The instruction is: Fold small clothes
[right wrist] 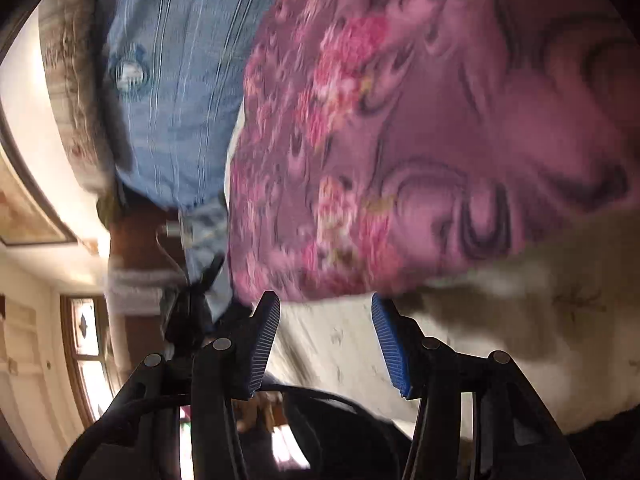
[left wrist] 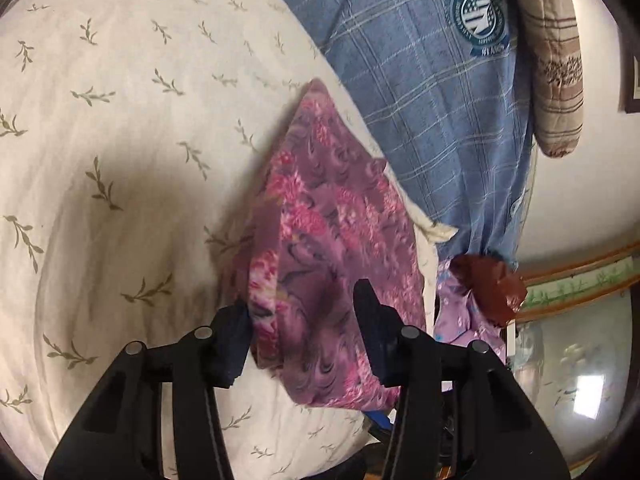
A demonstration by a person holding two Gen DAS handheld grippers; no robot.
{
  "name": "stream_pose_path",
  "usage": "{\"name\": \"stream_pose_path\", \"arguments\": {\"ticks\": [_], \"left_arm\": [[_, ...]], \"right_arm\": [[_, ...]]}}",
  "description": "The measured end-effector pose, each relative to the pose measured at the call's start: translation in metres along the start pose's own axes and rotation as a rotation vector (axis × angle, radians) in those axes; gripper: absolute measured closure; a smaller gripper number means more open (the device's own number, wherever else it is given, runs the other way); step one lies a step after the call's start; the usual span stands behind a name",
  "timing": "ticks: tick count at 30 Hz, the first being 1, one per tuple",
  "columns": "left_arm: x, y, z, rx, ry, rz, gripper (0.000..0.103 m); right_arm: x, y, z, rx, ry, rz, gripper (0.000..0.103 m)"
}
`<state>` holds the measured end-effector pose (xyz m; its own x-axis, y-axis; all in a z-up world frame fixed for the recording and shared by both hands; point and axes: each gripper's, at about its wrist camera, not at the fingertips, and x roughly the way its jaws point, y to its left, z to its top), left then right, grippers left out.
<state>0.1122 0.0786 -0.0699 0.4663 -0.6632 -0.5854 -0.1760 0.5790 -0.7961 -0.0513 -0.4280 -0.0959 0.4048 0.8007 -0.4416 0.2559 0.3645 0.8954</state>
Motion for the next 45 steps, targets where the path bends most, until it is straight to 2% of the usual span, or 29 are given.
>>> {"name": "stream_pose_path", "arguments": {"ticks": [1,2,3,4,5,8,10,12,13,15,16,18,21,23,25,26,29,31,33,35,37,38,40,45], "left_arm": [[0.002,-0.002,0.002,0.007,-0.013,0.022,0.064],[0.003,-0.005,0.003,0.016,-0.023,0.045,0.086],[0.005,-0.012,0.009,0.045,-0.03,0.067,0.092],[0.002,-0.016,0.013,0.067,-0.034,0.081,0.093],[-0.001,-0.025,0.017,0.109,-0.05,0.122,0.095],[-0.013,-0.074,0.023,0.377,-0.151,0.297,0.095],[-0.013,-0.098,0.02,0.518,-0.195,0.426,0.094],[-0.012,-0.097,0.02,0.526,-0.189,0.472,0.092],[-0.014,-0.088,0.021,0.49,-0.187,0.481,0.092],[-0.021,-0.062,0.027,0.394,-0.157,0.45,0.084],[-0.024,-0.038,0.03,0.302,-0.104,0.401,0.082],[-0.029,-0.011,0.028,0.192,-0.049,0.329,0.082],[-0.034,0.009,0.013,0.118,-0.009,0.199,0.081],[-0.026,0.009,0.002,0.108,0.026,0.152,0.061],[-0.017,0.001,-0.007,0.139,0.036,0.183,0.06],[-0.013,-0.007,-0.012,0.184,0.025,0.232,0.06],[-0.011,-0.028,-0.026,0.269,-0.005,0.289,0.058],[-0.014,-0.04,-0.032,0.307,-0.035,0.32,0.053],[-0.018,-0.05,-0.036,0.348,-0.071,0.352,0.049],[-0.019,-0.06,-0.04,0.4,-0.111,0.42,0.047],[-0.022,-0.067,-0.043,0.444,-0.149,0.454,0.047],[-0.023,-0.068,-0.043,0.454,-0.157,0.459,0.046],[-0.023,-0.07,-0.044,0.463,-0.16,0.469,0.045],[-0.023,-0.071,-0.044,0.476,-0.16,0.493,0.045]], "right_arm": [[-0.004,0.0,0.002,-0.007,-0.055,-0.014,0.055],[-0.006,0.0,0.003,-0.017,-0.089,-0.006,0.058],[-0.01,-0.001,0.006,-0.029,-0.126,0.004,0.078],[-0.014,-0.001,0.008,-0.034,-0.147,0.002,0.09],[-0.017,0.0,0.011,-0.04,-0.149,0.013,0.091],[-0.046,0.018,0.012,-0.12,-0.195,0.069,0.092],[-0.055,0.031,0.007,-0.187,-0.206,0.055,0.092],[-0.058,0.029,0.003,-0.196,-0.198,0.04,0.092],[-0.055,0.025,0.002,-0.185,-0.191,0.029,0.092],[-0.047,0.015,-0.005,-0.159,-0.162,0.008,0.092],[-0.044,0.011,-0.006,-0.151,-0.153,-0.007,0.092],[-0.05,0.0,-0.008,-0.126,-0.144,-0.041,0.092],[-0.052,0.001,-0.006,-0.106,-0.147,-0.036,0.091],[-0.049,0.008,-0.005,-0.105,-0.149,-0.034,0.09],[-0.046,0.015,-0.006,-0.117,-0.144,-0.064,0.086],[-0.045,0.019,-0.008,-0.123,-0.134,-0.087,0.085],[-0.048,0.039,-0.019,-0.2,-0.108,-0.141,0.084],[-0.05,0.056,-0.027,-0.274,-0.102,-0.169,0.074],[-0.053,0.077,-0.029,-0.353,-0.127,-0.193,0.068],[-0.053,0.096,-0.03,-0.412,-0.131,-0.187,0.068],[-0.052,0.118,-0.03,-0.482,-0.136,-0.163,0.068],[-0.052,0.124,-0.031,-0.516,-0.147,-0.169,0.066],[-0.045,0.138,-0.03,-0.595,-0.183,-0.23,0.052],[0.006,0.16,-0.019,-0.701,-0.213,-0.361,0.052]]}}
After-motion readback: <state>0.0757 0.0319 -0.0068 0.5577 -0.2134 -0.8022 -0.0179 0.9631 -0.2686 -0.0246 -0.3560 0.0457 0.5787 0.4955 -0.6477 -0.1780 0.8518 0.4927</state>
